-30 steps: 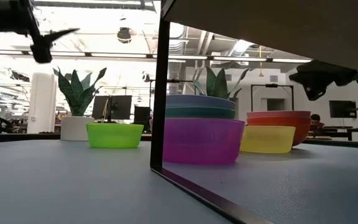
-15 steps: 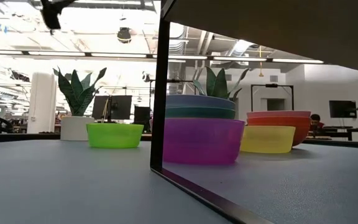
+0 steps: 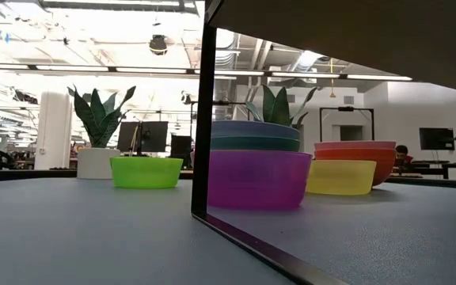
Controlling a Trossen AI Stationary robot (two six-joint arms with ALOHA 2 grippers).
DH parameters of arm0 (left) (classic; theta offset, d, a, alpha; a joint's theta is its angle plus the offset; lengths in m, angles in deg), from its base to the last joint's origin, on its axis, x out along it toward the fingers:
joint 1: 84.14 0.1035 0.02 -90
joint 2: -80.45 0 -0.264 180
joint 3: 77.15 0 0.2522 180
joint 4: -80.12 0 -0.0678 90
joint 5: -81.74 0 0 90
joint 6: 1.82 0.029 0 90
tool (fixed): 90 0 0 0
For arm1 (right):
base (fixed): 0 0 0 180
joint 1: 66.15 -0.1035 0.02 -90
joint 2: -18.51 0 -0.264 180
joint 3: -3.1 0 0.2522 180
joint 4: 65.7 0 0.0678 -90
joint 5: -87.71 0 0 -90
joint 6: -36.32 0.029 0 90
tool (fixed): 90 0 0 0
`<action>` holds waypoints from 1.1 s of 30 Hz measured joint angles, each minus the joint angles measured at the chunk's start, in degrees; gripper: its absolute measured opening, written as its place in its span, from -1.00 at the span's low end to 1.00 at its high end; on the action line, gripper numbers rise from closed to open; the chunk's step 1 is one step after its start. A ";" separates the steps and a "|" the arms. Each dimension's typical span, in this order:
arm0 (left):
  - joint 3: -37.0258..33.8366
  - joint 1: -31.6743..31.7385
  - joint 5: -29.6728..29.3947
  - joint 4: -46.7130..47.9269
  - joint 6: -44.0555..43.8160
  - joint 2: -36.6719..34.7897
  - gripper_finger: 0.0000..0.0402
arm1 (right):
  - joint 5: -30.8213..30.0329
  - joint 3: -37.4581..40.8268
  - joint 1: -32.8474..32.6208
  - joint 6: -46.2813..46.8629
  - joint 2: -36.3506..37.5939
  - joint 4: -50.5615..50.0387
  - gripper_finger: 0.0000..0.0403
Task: Place and stack bowls onto a shelf
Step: Put the green bowl on the shelf
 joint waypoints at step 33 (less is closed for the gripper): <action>8.84 9.13 2.04 16.65 -10.84 7.95 0.43 | -30.00 -51.17 -0.68 -0.60 -28.46 -87.55 -0.21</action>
